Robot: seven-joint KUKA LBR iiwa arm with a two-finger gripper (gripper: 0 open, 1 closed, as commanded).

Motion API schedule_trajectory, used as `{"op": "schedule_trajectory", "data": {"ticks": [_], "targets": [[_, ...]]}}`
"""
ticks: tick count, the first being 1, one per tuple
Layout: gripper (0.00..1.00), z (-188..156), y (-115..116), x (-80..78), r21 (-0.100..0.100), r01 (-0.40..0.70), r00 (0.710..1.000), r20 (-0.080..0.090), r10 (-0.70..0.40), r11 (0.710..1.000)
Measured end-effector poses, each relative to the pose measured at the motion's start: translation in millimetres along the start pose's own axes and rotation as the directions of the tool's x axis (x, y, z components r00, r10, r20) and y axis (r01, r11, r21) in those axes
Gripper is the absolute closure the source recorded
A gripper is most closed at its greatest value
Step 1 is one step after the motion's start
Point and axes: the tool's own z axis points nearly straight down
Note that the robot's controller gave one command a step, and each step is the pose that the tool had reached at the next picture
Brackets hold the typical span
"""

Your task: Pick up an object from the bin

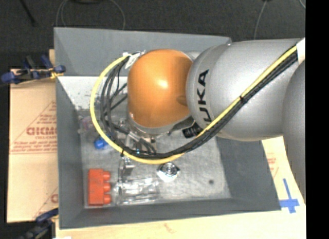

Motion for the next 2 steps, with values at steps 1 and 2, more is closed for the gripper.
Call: {"op": "schedule_trajectory", "data": {"ticks": [1, 2], "targets": [[0.0, 114, -4, 5.1, 0.0, 0.264, 0.964, 0.017, -0.264, 0.964], [0.0, 96, -115, 24.4, 0.006, 0.281, 0.96, 0.005, -0.281, 0.96]]}}
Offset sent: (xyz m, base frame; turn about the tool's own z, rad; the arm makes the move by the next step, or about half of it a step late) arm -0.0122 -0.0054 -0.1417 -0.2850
